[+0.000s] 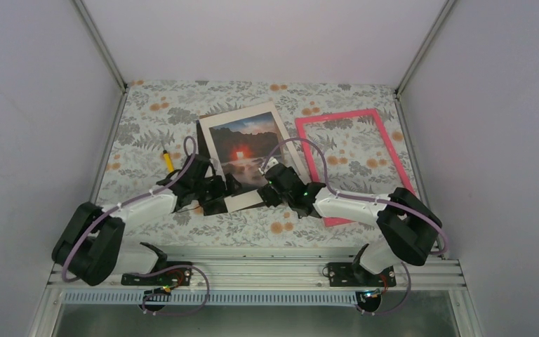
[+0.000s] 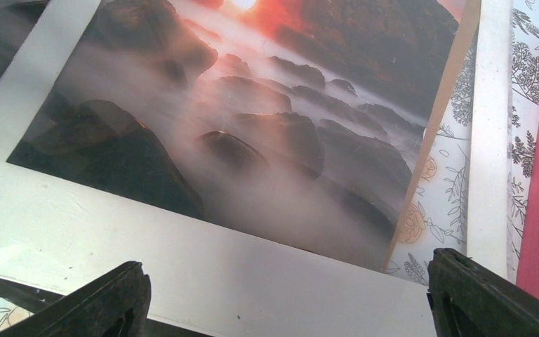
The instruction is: Take the photo out of the frame
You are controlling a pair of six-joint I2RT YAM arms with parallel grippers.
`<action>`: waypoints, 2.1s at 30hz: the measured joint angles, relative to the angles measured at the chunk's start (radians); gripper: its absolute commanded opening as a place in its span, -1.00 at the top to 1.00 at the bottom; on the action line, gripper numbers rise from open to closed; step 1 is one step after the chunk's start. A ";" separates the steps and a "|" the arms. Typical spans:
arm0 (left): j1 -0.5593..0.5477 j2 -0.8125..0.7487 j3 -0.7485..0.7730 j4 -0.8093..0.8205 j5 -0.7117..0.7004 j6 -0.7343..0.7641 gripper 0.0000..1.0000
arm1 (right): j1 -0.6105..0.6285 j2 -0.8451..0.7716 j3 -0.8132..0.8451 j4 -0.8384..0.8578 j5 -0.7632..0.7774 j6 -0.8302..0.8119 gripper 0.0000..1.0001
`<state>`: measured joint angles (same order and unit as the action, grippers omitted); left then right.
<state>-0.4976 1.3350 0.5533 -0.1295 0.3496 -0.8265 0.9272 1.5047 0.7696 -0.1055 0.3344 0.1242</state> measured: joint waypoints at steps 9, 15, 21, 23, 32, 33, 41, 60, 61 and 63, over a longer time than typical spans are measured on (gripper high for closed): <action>0.079 -0.187 -0.038 -0.130 -0.068 0.027 -1.00 | 0.000 -0.005 0.000 0.000 -0.008 0.001 -0.78; 0.143 -0.229 -0.075 -0.206 -0.077 0.053 -1.00 | 0.000 -0.008 -0.011 0.000 -0.008 0.001 -0.78; 0.148 -0.230 -0.084 -0.229 -0.053 0.063 -1.00 | 0.000 -0.008 -0.013 0.000 -0.008 0.001 -0.78; 0.148 -0.239 -0.092 -0.240 -0.045 0.064 -1.00 | 0.000 -0.008 -0.013 0.000 -0.008 0.001 -0.78; 0.135 -0.325 -0.163 -0.270 0.018 0.044 -1.00 | 0.000 -0.008 -0.013 0.000 -0.008 0.001 -0.79; 0.129 -0.324 -0.166 -0.270 0.023 0.040 -1.00 | 0.000 -0.008 -0.013 0.000 -0.008 0.001 -0.78; 0.095 -0.297 -0.173 -0.239 0.039 0.021 -1.00 | 0.000 -0.008 -0.013 0.000 -0.008 0.001 -0.79; 0.078 -0.359 -0.235 -0.141 0.014 -0.080 -1.00 | 0.000 -0.008 -0.013 0.000 -0.008 0.001 -0.79; 0.078 -0.362 -0.242 -0.130 0.014 -0.087 -1.00 | 0.000 -0.008 -0.013 0.000 -0.009 0.001 -0.79; 0.078 -0.374 -0.259 -0.098 0.011 -0.107 -0.99 | 0.000 -0.008 -0.013 0.000 -0.009 0.001 -0.79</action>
<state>-0.4194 0.9607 0.2943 -0.2276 0.3607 -0.9337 0.9268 1.4967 0.7563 -0.1051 0.3256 0.1253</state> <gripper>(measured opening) 0.999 0.893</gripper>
